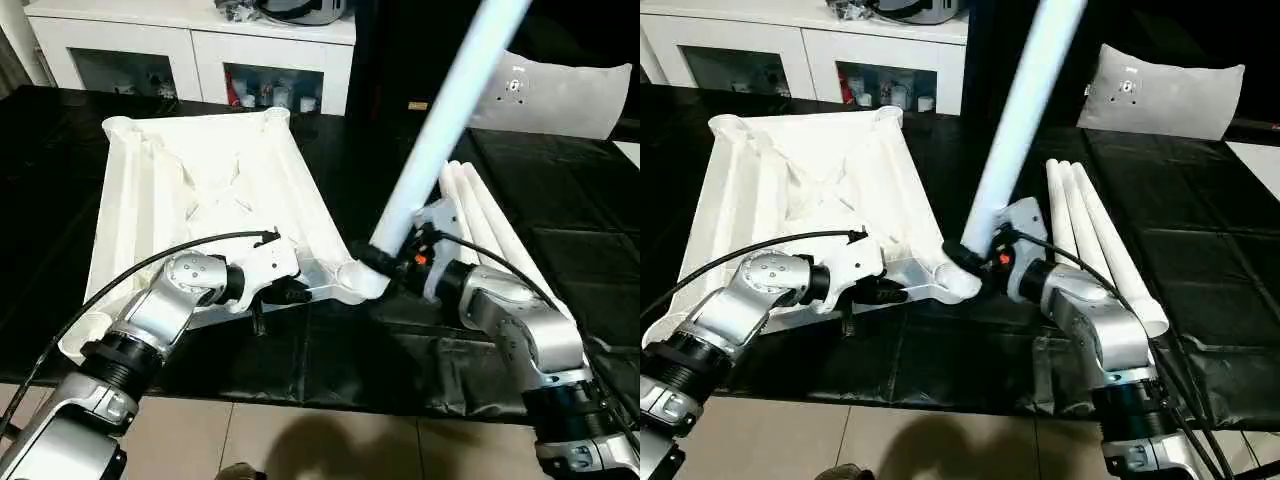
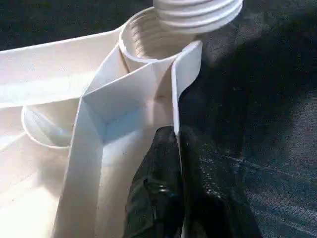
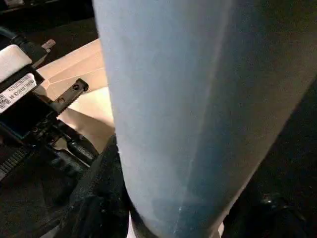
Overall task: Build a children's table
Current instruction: Insert table leg to table base
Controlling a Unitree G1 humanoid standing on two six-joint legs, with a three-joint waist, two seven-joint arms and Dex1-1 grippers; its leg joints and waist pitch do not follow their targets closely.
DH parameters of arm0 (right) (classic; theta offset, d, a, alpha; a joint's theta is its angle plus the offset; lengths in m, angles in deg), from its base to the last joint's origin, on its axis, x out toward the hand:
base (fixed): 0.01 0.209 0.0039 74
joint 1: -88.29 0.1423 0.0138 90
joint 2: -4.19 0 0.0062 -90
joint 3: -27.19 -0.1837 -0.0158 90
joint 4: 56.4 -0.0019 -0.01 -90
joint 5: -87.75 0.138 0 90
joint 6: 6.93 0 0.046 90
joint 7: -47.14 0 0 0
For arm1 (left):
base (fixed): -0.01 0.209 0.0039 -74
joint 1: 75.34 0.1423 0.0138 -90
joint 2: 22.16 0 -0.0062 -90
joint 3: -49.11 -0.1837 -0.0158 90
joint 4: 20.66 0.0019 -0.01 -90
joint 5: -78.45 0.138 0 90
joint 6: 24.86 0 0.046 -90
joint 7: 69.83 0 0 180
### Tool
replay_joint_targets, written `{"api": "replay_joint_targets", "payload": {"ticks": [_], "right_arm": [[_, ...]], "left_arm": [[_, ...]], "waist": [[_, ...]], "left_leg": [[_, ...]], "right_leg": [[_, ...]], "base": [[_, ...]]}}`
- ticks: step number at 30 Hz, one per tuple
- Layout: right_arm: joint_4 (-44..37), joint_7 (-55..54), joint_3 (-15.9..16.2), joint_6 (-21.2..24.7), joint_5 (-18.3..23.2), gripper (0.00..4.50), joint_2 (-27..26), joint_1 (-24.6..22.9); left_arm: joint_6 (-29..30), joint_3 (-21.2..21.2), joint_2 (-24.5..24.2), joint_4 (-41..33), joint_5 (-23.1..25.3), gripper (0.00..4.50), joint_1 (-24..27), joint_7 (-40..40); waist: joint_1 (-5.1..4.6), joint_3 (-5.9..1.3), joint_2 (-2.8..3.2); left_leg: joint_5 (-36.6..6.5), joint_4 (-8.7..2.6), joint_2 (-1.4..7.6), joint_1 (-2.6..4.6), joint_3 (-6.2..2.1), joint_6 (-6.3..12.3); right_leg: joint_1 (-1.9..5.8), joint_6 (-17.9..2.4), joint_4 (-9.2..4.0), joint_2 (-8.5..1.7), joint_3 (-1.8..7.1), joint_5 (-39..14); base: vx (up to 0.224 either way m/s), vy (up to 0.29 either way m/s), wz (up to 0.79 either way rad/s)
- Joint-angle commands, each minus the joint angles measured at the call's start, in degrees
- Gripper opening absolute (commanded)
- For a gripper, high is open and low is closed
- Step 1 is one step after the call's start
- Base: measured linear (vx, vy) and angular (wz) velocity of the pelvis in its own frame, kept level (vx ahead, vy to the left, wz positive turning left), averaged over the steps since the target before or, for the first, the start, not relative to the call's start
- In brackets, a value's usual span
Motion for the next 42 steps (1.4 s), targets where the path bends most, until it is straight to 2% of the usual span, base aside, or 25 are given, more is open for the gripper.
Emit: {"api": "replay_joint_targets", "payload": {"ticks": [1, 9, 10, 11, 12, 13, 21, 22, 25, 26, 28, 29, 32, 33, 35, 36, 40, 42], "right_arm": [[0.0, 0.2, -0.1, 0.1, -0.4, 1.88, 0.4, 1.6], [4.0, 1.0, 1.8, 1.5, -1.7, 1.88, 0.7, 4.6], [4.5, 1.3, 2.3, 1.6, -2.0, 1.88, 0.9, 4.8], [4.8, 1.6, 2.6, 1.5, -2.3, 1.88, 0.9, 4.8], [5.2, 1.8, 2.8, 1.4, -2.4, 1.88, 0.8, 4.9], [5.3, 1.9, 2.7, 1.4, -2.3, 1.88, 0.7, 5.0], [7.0, 1.3, 1.4, 0.2, -1.5, 1.88, -0.7, 5.6], [7.1, 1.4, 1.4, 0.2, -1.6, 1.88, -0.7, 5.6], [6.8, 1.4, 1.3, 0.2, -1.6, 1.88, -0.9, 5.3], [6.7, 1.3, 1.3, 0.2, -1.6, 1.88, -1.1, 5.1], [6.7, 1.2, 1.3, 0.2, -1.5, 1.88, -1.3, 4.9], [6.8, 1.2, 1.3, 0.1, -1.5, 1.88, -1.4, 4.9], [7.0, 1.1, 1.2, -0.1, -1.6, 1.88, -1.6, 4.9], [7.0, 1.1, 1.2, -0.2, -1.6, 1.88, -1.7, 4.9], [7.1, 1.1, 1.2, -0.2, -1.7, 1.88, -1.7, 4.9], [7.1, 1.1, 1.2, -0.2, -1.7, 1.88, -1.7, 4.9], [7.2, 1.2, 1.2, -0.3, -1.8, 1.88, -1.7, 4.9], [7.3, 1.4, 1.3, -0.3, -1.8, 1.88, -1.6, 4.9]], "left_arm": [[0.3, -1.4, -0.8, 1.3, 1.8, 0.00, 1.3, 1.4], [-0.1, -2.7, -1.8, -0.7, 2.7, 0.00, 1.8, 3.3], [-0.1, -2.9, -1.9, -1.4, 2.7, 0.00, 1.9, 3.7], [-0.1, -3.0, -2.0, -1.8, 2.6, 0.00, 2.1, 3.9], [-0.3, -3.2, -1.9, -2.2, 2.7, 0.00, 2.1, 4.1], [-0.5, -3.2, -2.0, -2.3, 2.7, 0.00, 2.2, 4.1], [-0.5, -3.5, -2.1, -1.7, 4.1, 0.00, 2.9, 2.9], [-0.6, -3.3, -2.0, -1.5, 4.1, 0.55, 3.0, 2.6], [0.9, -2.5, -1.2, -0.6, 3.8, 0.61, 2.4, 1.4], [0.8, -2.8, -1.3, -0.3, 4.4, 0.91, 2.2, 1.1], [0.6, -2.9, -1.2, 0.3, 4.9, 0.99, 1.9, 0.4], [0.5, -2.8, -1.2, 0.6, 5.0, 1.02, 1.8, 0.2], [-0.2, -2.9, -0.9, 1.7, 5.9, 1.01, 1.4, -0.2], [-0.2, -2.9, -0.9, 1.7, 5.9, 1.01, 1.4, -0.1], [-0.1, -2.7, -0.6, 1.8, 5.6, 1.01, 1.4, 0.2], [-0.1, -2.7, -0.6, 1.8, 5.6, 0.74, 1.4, 0.2], [-0.6, -2.4, -0.1, 1.9, 5.0, 0.62, 1.5, 0.2], [-1.0, -2.1, 0.2, 2.3, 4.8, 0.32, 1.6, 0.5]], "waist": [[0.24, -3.86, 0.49], [0.22, -3.96, 0.58], [0.24, -3.91, 0.17], [0.26, -3.89, 0.34], [0.21, -3.87, 0.10], [0.21, -3.86, 0.25], [0.32, -3.89, 0.25], [0.33, -3.88, 0.25], [0.29, -3.86, 0.23], [0.32, -3.90, 0.23], [0.36, -3.81, 0.22], [0.37, -3.71, 0.42], [0.36, -3.58, 0.34], [0.40, -3.58, 0.56], [0.29, -3.46, 0.41], [0.29, -3.47, 0.40], [0.35, -3.59, 0.32], [0.38, -3.63, 0.36]], "left_leg": [[-12.6, -4.46, 4.18, 1.97, -1.59, -2.06], [-11.6, -4.33, 4.13, 1.99, -1.50, -2.08], [-11.4, -4.33, 4.13, 1.97, -1.49, -1.84], [-11.4, -4.35, 4.17, 1.92, -1.44, -1.71], [-11.5, -4.38, 4.20, 1.95, -1.46, -1.72], [-11.5, -4.39, 4.18, 1.97, -1.44, -1.76], [-11.9, -4.42, 4.20, 2.02, -1.42, -2.07], [-12.0, -4.40, 4.18, 2.07, -1.40, -2.08], [-12.4, -4.49, 4.20, 2.14, -1.40, -2.32], [-12.1, -4.42, 4.19, 2.03, -1.45, -2.25], [-12.6, -4.49, 4.19, 2.04, -1.47, -2.33], [-13.5, -4.55, 4.22, 2.17, -1.45, -2.57], [-15.5, -4.70, 4.25, 2.27, -1.56, -3.16], [-15.9, -4.69, 4.29, 2.31, -1.61, -3.35], [-17.4, -4.80, 4.28, 2.41, -1.70, -3.80], [-17.5, -4.82, 4.28, 2.42, -1.71, -3.85], [-16.4, -4.82, 4.34, 2.33, -1.67, -3.62], [-16.0, -4.83, 4.32, 2.31, -1.62, -3.46]], "right_leg": [[1.32, -12.9, -4.70, -6.37, 2.93, -5.0], [1.37, -13.3, -4.52, -6.35, 2.91, -2.9], [1.43, -13.3, -4.46, -6.37, 2.87, -3.3], [1.36, -13.1, -4.52, -6.40, 2.91, -3.6], [1.33, -13.0, -4.51, -6.30, 2.89, -3.8], [1.30, -13.1, -4.52, -6.40, 2.88, -4.1], [1.22, -12.7, -4.59, -6.43, 2.94, -4.4], [1.18, -12.7, -4.65, -6.39, 2.93, -4.6], [1.15, -12.4, -4.63, -6.31, 2.95, -5.3], [1.24, -12.4, -4.61, -6.42, 2.97, -5.0], [1.18, -12.4, -4.73, -6.43, 2.99, -5.9], [0.98, -12.3, -4.92, -6.43, 3.00, -7.0], [0.92, -11.8, -5.19, -6.55, 3.09, -10.1], [0.89, -11.8, -5.23, -6.69, 3.13, -10.7], [0.71, -11.3, -5.43, -6.64, 3.13, -13.2], [0.70, -11.3, -5.46, -6.65, 3.13, -13.6], [0.71, -11.3, -5.32, -6.66, 3.13, -11.9], [0.72, -11.5, -5.24, -6.59, 3.09, -11.0]], "base": [[0.000, 0.000, 0.00], [0.000, 0.000, 0.00], [0.000, 0.000, 0.00], [0.000, 0.000, 0.00], [0.000, 0.000, 0.00], [0.000, 0.000, 0.00], [0.000, 0.000, 0.00], [0.000, 0.000, 0.00], [0.000, 0.000, 0.00], [0.000, 0.000, 0.00], [0.000, 0.000, 0.00], [0.000, 0.000, 0.00], [0.000, 0.000, 0.00], [0.000, 0.000, 0.00], [0.000, 0.000, 0.00], [0.000, 0.000, 0.00], [0.000, 0.000, 0.00], [0.000, 0.000, 0.00]]}}
